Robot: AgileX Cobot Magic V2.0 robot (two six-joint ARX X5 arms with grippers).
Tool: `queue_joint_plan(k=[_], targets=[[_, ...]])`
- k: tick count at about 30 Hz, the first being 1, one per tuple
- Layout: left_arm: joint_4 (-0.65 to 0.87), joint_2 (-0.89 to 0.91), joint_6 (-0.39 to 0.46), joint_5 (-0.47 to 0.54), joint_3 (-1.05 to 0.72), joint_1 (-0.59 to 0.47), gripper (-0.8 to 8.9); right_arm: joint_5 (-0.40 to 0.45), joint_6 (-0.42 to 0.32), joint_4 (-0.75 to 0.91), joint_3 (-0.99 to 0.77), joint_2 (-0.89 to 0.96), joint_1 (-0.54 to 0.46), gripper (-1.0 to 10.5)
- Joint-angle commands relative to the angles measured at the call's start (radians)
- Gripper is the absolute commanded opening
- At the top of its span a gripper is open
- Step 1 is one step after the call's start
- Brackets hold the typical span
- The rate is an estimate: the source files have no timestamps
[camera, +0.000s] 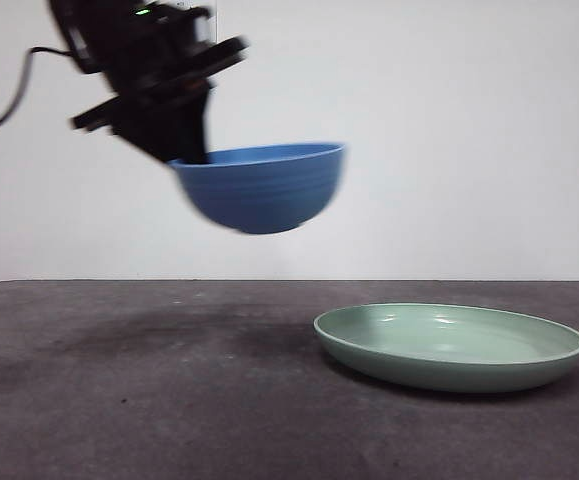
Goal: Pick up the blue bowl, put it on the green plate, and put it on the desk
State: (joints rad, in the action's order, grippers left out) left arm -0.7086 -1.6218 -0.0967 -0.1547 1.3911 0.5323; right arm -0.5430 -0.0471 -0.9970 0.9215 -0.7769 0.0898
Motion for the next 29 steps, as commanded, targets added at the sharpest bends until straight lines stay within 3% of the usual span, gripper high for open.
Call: queue_joint_plan(k=[1, 11, 21, 29], targets=[[0.059, -0.023, -0.029, -0.002, 0.026, 0.066, 0.10, 0.001, 0.007, 0.009, 0.016, -0.006, 0.002, 3.7], [0.130, -0.201, -0.056, 0.028, 0.115, 0.183, 0.10, 0.001, 0.014, 0.008, 0.016, -0.006, 0.002, 3.7], [0.120, -0.429, -0.071, 0.028, 0.282, 0.223, 0.10, 0.001, 0.014, 0.009, 0.016, -0.006, 0.002, 3.7], [0.124, -0.505, -0.072, 0.028, 0.304, 0.229, 0.10, 0.001, 0.014, 0.009, 0.016, -0.006, 0.002, 3.7]])
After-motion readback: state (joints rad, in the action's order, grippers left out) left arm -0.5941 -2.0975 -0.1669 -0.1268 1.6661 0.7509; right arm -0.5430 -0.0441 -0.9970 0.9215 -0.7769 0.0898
